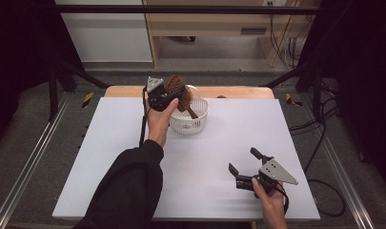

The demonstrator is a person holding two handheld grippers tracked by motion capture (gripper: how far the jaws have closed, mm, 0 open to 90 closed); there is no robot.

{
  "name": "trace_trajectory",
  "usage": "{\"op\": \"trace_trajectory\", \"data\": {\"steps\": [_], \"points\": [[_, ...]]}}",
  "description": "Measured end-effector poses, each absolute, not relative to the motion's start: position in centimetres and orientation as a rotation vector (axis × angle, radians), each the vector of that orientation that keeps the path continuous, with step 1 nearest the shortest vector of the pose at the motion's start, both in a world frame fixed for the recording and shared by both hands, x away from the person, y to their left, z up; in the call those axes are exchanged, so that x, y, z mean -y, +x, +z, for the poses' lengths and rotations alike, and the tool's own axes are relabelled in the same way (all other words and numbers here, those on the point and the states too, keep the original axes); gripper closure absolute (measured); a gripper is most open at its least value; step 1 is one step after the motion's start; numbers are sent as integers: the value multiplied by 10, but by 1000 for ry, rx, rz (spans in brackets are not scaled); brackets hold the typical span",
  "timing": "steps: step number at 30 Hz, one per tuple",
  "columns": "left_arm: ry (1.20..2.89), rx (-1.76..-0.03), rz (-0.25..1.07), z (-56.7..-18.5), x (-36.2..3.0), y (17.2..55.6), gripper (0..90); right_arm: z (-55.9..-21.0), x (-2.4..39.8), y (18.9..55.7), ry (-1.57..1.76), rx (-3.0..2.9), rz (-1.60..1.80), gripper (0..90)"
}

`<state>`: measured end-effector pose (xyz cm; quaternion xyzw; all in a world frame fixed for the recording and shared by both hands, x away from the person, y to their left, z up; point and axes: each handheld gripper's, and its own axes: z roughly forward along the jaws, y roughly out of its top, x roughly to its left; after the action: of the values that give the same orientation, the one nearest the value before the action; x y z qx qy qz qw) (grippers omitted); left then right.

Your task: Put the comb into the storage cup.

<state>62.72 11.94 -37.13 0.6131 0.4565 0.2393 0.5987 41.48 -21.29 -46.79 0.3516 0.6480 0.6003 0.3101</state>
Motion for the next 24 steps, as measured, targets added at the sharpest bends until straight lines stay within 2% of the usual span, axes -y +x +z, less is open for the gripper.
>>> {"op": "trace_trajectory", "data": {"steps": [24], "points": [[1383, -1103, 516, -384, -142, 628, 441, -468, 213, 415, 927, -1715, 1571, 24]]}}
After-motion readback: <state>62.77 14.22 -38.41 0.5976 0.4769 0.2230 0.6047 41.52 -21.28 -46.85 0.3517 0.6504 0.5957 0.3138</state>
